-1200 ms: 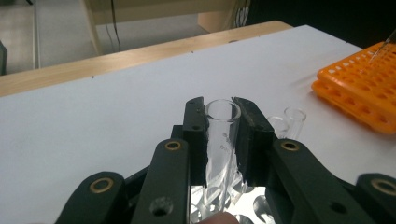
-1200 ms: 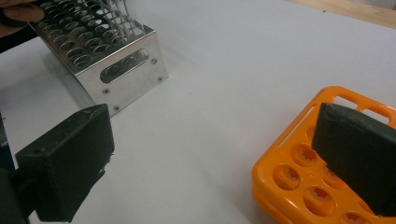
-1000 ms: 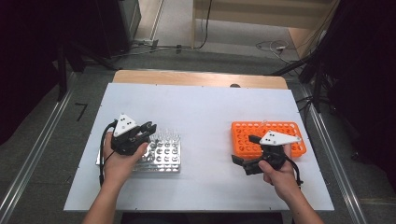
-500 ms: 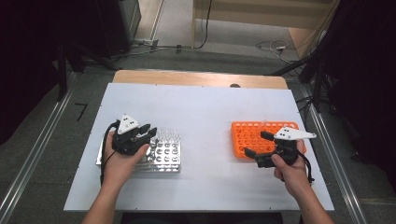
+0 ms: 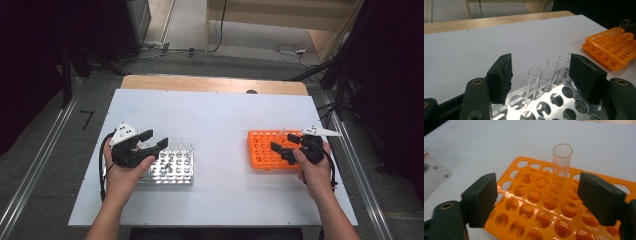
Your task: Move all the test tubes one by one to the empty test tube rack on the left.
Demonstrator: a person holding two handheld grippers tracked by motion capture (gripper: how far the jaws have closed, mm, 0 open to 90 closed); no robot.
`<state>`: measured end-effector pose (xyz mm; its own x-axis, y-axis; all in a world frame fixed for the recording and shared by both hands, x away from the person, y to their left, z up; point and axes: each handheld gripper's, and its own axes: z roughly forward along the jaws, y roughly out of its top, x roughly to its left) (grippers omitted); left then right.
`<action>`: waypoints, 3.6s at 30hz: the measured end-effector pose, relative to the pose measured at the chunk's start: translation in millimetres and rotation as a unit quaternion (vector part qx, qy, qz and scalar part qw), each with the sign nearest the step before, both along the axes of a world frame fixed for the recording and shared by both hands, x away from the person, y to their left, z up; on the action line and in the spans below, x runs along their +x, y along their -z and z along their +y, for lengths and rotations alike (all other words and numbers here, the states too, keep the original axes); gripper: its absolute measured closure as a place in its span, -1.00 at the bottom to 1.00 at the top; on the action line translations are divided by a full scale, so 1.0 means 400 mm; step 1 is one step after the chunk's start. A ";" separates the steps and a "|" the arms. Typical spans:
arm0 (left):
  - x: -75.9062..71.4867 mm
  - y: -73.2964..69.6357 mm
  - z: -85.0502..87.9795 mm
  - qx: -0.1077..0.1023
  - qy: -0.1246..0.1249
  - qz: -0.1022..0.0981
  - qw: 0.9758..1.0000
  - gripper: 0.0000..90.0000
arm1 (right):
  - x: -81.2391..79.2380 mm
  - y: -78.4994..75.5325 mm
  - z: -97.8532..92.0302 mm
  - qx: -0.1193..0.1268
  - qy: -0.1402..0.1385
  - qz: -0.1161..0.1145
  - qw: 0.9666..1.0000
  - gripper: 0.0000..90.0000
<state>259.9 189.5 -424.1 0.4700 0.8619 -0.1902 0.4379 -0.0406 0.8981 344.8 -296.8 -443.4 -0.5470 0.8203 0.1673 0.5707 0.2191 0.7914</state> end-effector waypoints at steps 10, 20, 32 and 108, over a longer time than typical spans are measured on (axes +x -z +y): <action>-0.030 -0.016 -0.026 -0.023 0.034 -0.009 0.999 -0.72 | 0.037 0.029 0.015 -0.028 0.044 0.007 0.999 0.14; -0.052 -0.031 -0.044 -0.044 0.085 -0.018 0.995 -0.98 | 0.051 0.047 0.024 -0.057 0.071 -0.003 0.996 0.43; -0.054 -0.033 -0.087 -0.034 0.103 -0.018 0.994 -1.00 | 0.034 0.058 0.044 -0.070 0.064 -0.037 0.995 0.64; -0.105 -0.054 -0.324 -0.019 0.217 -0.046 0.975 0.13 | -0.274 -0.069 0.360 -0.037 -0.229 -0.064 0.971 0.64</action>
<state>218.0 59.8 -402.6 0.8056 0.5711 -0.1576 0.3041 -0.1703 0.9373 235.4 -152.6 -415.6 -0.8696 0.4931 0.0240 0.2985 0.4865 0.8211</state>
